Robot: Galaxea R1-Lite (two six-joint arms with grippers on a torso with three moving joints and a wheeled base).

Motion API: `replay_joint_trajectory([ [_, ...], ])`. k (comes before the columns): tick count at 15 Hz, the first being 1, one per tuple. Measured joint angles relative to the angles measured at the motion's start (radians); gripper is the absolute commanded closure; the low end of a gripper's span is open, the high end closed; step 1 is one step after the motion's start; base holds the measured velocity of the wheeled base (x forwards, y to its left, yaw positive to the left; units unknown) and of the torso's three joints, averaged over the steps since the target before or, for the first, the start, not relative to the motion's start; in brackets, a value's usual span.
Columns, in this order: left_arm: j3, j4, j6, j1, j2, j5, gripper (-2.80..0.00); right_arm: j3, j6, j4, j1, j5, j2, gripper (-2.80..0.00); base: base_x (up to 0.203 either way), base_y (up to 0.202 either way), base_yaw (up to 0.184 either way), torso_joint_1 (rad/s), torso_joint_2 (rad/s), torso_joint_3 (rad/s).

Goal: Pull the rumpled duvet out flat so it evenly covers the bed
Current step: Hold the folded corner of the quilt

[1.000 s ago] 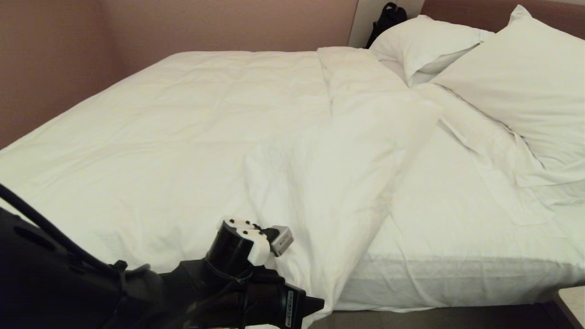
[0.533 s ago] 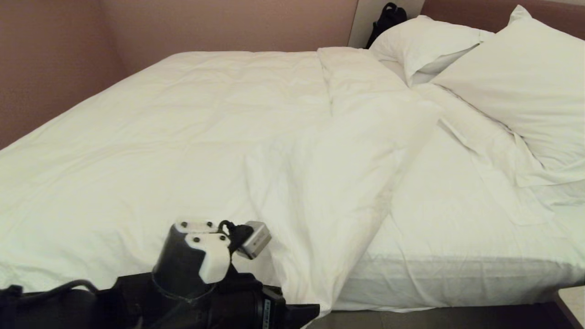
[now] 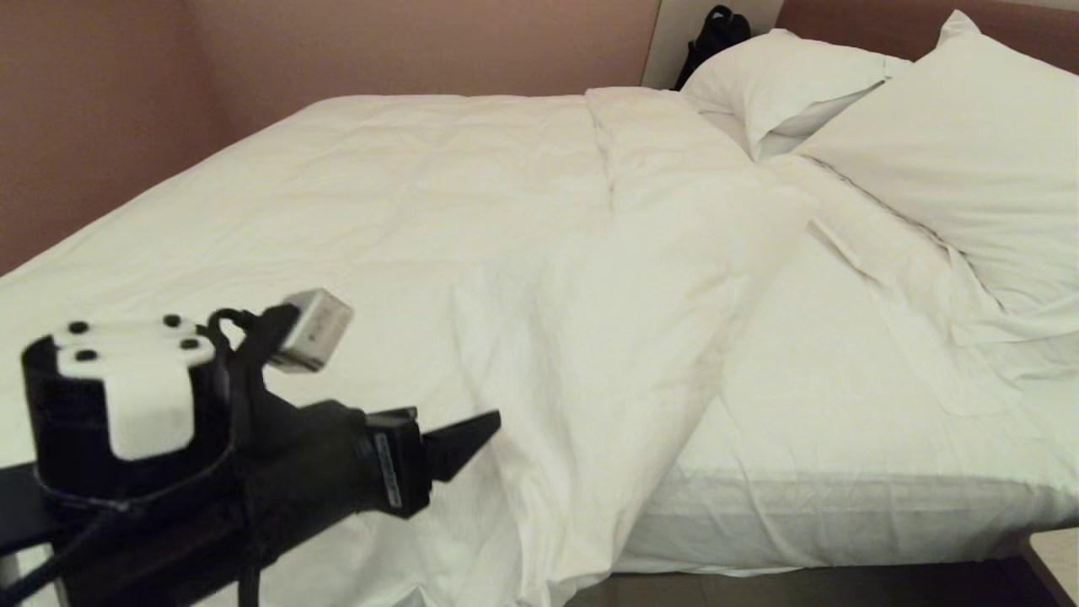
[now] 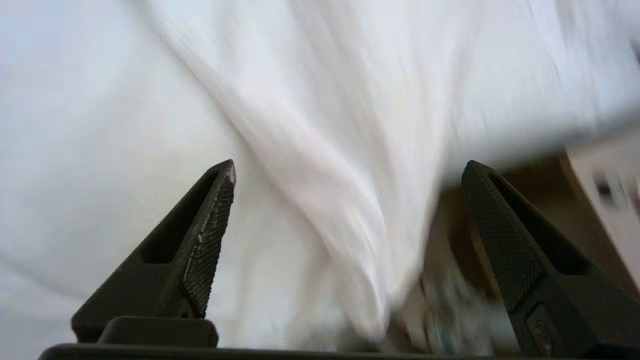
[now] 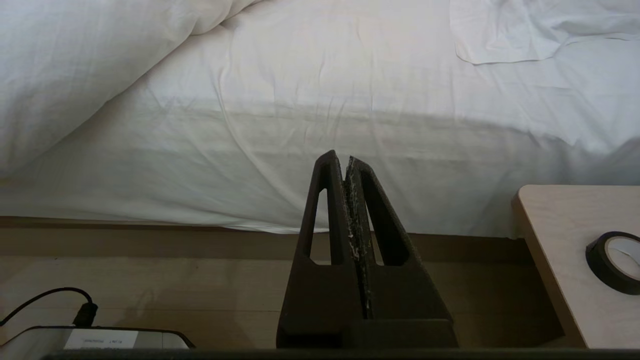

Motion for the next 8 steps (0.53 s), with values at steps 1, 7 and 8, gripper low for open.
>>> replay_joint_trajectory([
  [1,-0.035,-0.002,0.006,0.029,-0.006,0.037,-2.80,0.000,0.000,0.000,0.000,0.000,0.000,0.00,0.000,0.000,0.000,0.000,0.00,0.000],
  [7,-0.114,-0.007,0.144,0.161,0.018,0.222,0.00,0.000,0.000,0.000,0.000,0.000,0.000,0.00,0.000,0.000,0.000,0.000,0.00,0.000],
  [8,-0.118,-0.008,0.144,0.171,0.018,0.220,0.00,0.000,0.000,0.000,0.000,0.000,0.000,0.00,0.000,0.000,0.000,0.000,0.00,0.000],
])
